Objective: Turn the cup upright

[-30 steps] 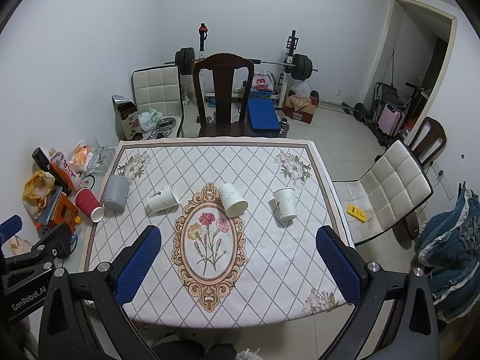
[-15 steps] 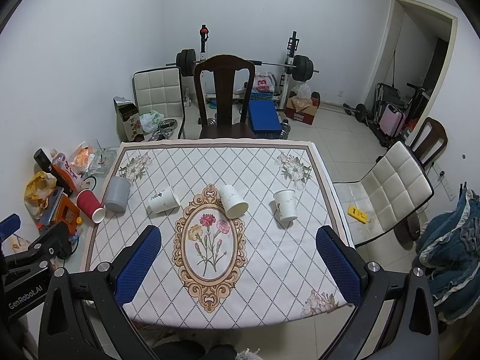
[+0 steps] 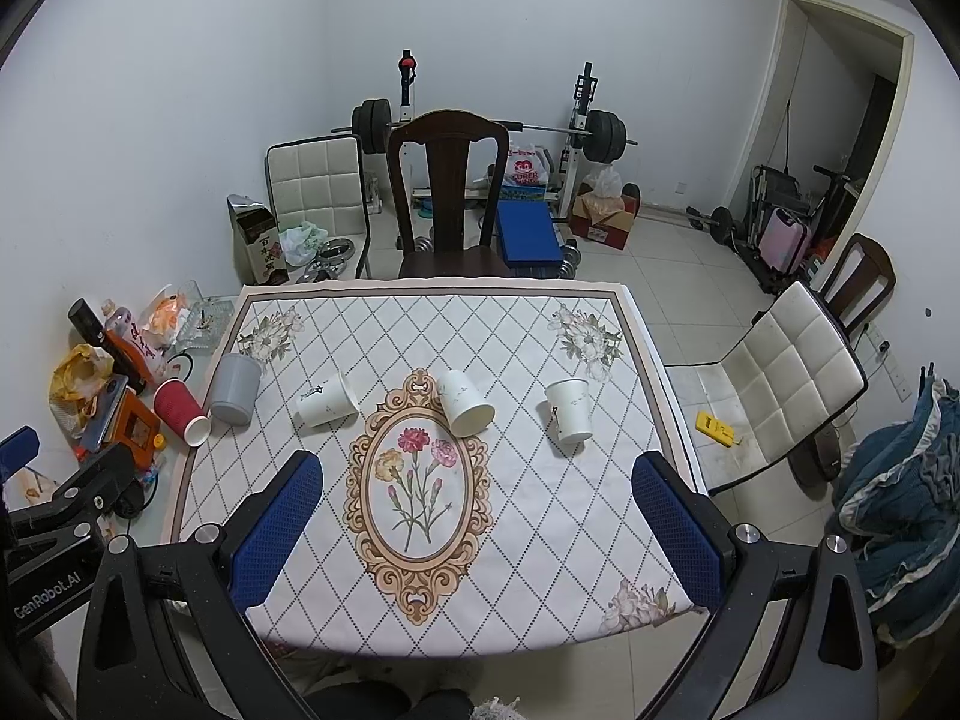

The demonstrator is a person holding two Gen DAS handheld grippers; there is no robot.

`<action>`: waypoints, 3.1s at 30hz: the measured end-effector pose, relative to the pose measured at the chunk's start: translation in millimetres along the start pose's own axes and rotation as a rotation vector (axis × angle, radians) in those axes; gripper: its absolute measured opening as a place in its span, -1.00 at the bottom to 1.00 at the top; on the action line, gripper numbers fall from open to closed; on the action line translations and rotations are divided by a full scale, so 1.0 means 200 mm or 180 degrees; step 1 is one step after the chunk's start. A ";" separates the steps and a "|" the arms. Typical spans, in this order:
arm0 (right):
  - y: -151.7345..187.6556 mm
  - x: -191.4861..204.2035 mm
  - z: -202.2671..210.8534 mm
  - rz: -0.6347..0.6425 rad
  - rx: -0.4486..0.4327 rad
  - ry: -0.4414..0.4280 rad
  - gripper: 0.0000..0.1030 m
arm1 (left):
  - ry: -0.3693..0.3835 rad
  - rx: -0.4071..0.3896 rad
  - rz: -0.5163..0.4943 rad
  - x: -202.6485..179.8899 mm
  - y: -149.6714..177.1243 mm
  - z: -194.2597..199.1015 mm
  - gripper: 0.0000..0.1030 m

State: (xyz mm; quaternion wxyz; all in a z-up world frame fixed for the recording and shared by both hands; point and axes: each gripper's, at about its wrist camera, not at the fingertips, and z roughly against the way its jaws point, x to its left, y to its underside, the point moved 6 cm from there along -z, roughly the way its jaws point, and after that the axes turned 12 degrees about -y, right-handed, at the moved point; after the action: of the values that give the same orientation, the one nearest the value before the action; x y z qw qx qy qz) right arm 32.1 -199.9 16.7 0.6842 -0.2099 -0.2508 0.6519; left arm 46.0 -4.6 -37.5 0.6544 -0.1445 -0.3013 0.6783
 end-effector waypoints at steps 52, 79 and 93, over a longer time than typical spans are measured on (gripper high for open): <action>0.64 -0.32 -1.60 -0.0511 0.1953 0.0132 1.00 | -0.0334 0.1110 -0.0931 -0.40 0.22 -1.40 1.00; 0.57 -0.27 -2.17 -0.0945 0.2381 0.0396 1.00 | 0.0008 0.0788 -0.3204 -0.83 0.14 -2.11 0.06; 0.54 -0.35 -2.10 -0.1046 0.2297 0.0464 1.00 | -0.0018 0.0939 -0.2727 -0.73 0.11 -2.08 0.05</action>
State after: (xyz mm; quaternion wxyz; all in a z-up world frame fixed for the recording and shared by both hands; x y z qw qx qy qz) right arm 204.5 -246.1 -384.8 0.8250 0.0411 0.0132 0.5635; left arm 288.9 -54.7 -403.1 0.8888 0.0898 -0.2359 0.3825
